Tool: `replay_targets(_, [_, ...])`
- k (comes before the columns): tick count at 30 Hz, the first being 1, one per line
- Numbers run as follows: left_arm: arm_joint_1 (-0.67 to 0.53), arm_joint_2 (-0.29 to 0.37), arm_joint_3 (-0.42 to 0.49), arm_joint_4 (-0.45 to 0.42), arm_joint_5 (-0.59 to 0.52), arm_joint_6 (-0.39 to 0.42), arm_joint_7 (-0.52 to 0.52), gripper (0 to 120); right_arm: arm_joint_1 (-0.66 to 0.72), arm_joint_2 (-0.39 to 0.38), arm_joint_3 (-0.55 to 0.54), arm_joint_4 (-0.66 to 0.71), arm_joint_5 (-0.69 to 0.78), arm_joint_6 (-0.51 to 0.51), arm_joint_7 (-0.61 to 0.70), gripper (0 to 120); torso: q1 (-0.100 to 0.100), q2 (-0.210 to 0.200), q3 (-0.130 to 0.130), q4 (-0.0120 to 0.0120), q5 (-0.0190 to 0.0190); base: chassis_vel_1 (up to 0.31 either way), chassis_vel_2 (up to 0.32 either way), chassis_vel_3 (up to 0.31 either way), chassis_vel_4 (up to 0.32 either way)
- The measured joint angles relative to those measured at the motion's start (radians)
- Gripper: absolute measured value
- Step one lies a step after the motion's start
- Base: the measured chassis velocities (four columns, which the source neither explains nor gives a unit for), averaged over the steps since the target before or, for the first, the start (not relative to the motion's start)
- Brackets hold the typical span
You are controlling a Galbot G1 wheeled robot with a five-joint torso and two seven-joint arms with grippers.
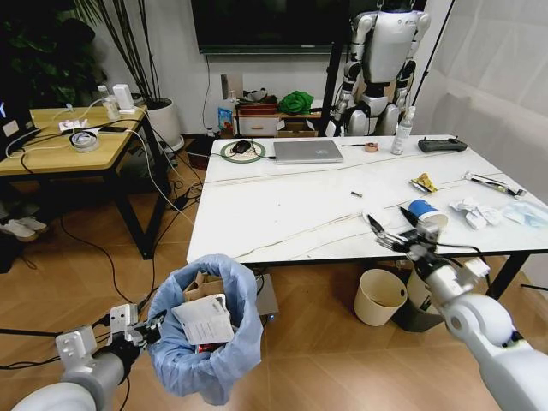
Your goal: Pick up the trash bin and place the trash from the table into it.
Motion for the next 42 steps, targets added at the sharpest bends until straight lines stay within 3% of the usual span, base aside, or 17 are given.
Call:
replay_targets(8, [-0.022,-0.009,0.016,0.024,0.048,-0.013,0.034,0,-0.154,0.137,0.177,-0.024,-0.074,0.041,-0.018,100,0.000,0.000,0.000,0.0000,0.0000,0.000,0.000,0.000,0.000])
replay_targets(10, [-0.024,-0.011,0.017,0.027,0.052,-0.014,0.037,0,-0.160,0.146,0.183,-0.027,-0.079,0.045,-0.020,100,0.000,0.000,0.000,0.0000,-0.0001,0.000,0.000,0.000,0.000])
replay_targets(16, [-0.027,-0.045,0.056,0.039,0.102,-0.028,0.053,0,-0.220,0.285,0.245,-0.035,-0.095,0.074,-0.075,100,0.000,0.000,0.000,0.0000,-0.0004,0.000,0.000,0.000,0.000])
replay_targets(27, [0.009,-0.071,0.078,0.040,0.147,-0.042,0.063,0,-0.220,0.313,0.236,-0.062,-0.076,0.096,-0.098,100,0.000,0.000,0.000,0.0000,-0.0005,-0.022,-0.030,0.027,0.023])
replay_targets(37, [0.018,-0.075,0.083,0.034,0.156,-0.043,0.063,0,-0.219,0.313,0.232,-0.072,-0.071,0.111,-0.113,100,0.000,0.000,0.000,0.0001,0.0005,-0.175,-0.180,0.193,0.178])
replay_targets(39, [0.018,-0.076,0.086,0.034,0.157,-0.043,0.064,0,-0.216,0.312,0.232,-0.074,-0.069,0.115,-0.114,100,0.000,0.000,0.000,-0.0003,-0.0016,-0.252,-0.270,0.252,0.253])
replay_targets(42, [0.018,-0.076,0.087,0.034,0.158,-0.043,0.063,0,-0.215,0.311,0.231,-0.076,-0.068,0.118,-0.117,100,0.000,0.000,0.000,0.0000,0.0003,-0.265,-0.272,0.261,0.279])
